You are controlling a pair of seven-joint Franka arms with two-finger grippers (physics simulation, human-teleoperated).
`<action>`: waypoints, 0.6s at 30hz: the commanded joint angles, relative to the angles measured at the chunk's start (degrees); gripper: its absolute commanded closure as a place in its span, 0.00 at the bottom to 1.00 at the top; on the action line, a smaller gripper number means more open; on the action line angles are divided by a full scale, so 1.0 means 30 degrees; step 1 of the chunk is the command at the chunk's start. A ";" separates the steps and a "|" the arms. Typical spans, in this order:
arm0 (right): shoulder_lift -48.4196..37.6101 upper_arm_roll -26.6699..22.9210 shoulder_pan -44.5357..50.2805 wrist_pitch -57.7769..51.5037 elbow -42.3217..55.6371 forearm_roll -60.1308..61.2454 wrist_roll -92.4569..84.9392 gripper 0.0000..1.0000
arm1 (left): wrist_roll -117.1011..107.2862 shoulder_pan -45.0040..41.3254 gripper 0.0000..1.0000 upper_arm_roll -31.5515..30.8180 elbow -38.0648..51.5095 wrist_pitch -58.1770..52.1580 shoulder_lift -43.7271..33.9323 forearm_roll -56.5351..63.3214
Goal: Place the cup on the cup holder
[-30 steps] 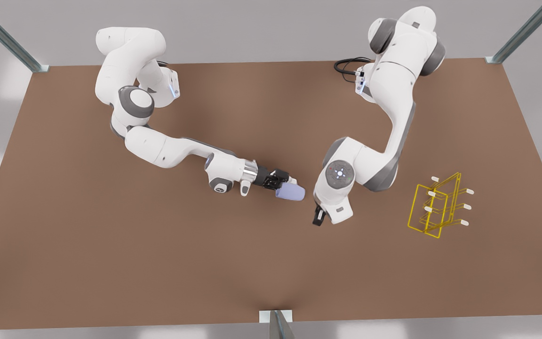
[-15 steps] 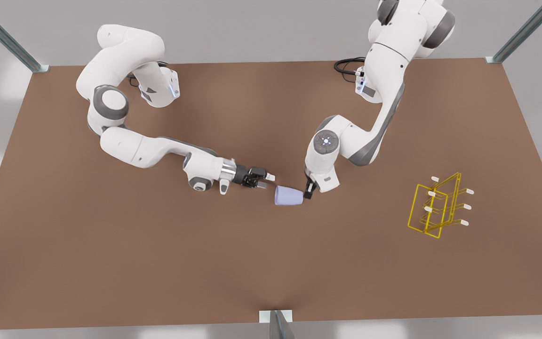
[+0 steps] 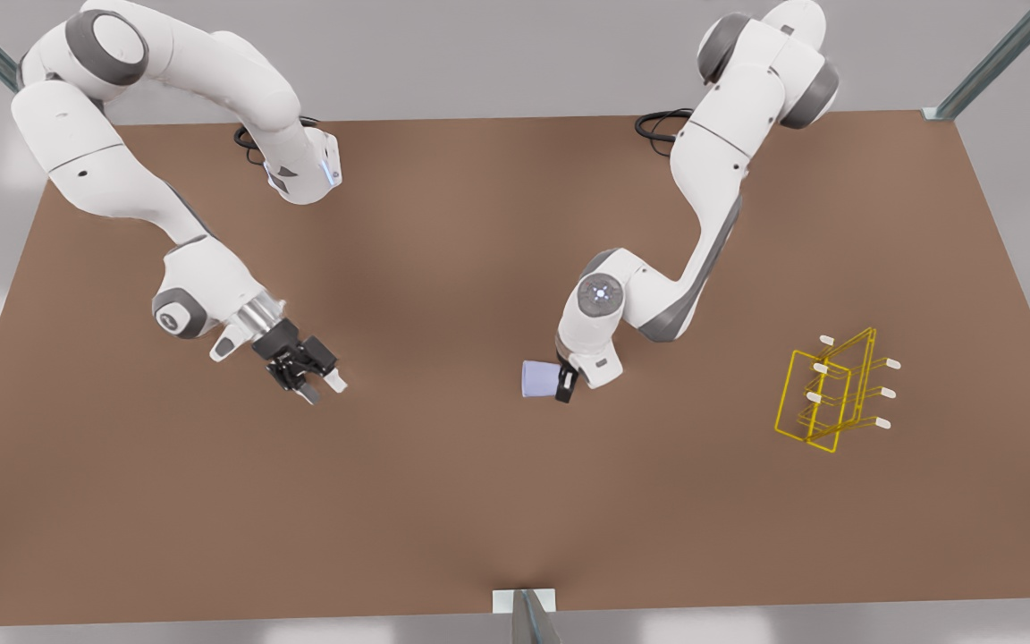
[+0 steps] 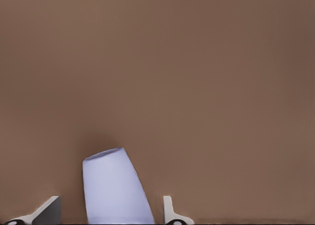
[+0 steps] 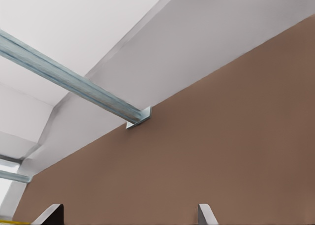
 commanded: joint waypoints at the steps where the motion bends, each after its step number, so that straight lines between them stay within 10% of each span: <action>1: -0.1139 -0.0692 0.0075 -0.2563 0.0005 0.0296 0.6139 0.00 | -0.3506 -0.0117 0.00 0.0028 0.0458 0.0148 0.0328 -0.0030; 4: -0.0905 -0.0429 -0.0189 -0.7514 -0.0054 0.2577 0.4618 0.00 | -0.4180 -0.0410 0.00 0.0760 0.0897 0.0118 0.0856 0.0028; 12: -0.1022 0.0392 0.0280 -2.4624 0.5306 1.9455 -2.7461 0.00 | -0.6318 -0.0966 0.00 0.1112 0.1014 -0.0204 0.0973 -0.0030; 17: -0.0699 0.0276 0.0777 -3.2153 1.0288 2.0774 -3.1886 0.00 | -0.7754 -0.1933 0.00 0.2313 0.1835 -0.0409 0.1617 -0.0059; 18: -0.2249 -0.1946 0.2589 -3.2947 1.0756 2.3726 -3.2562 0.00 | -0.8105 -0.1963 0.00 0.2313 0.1776 -0.0438 0.1647 -0.0059</action>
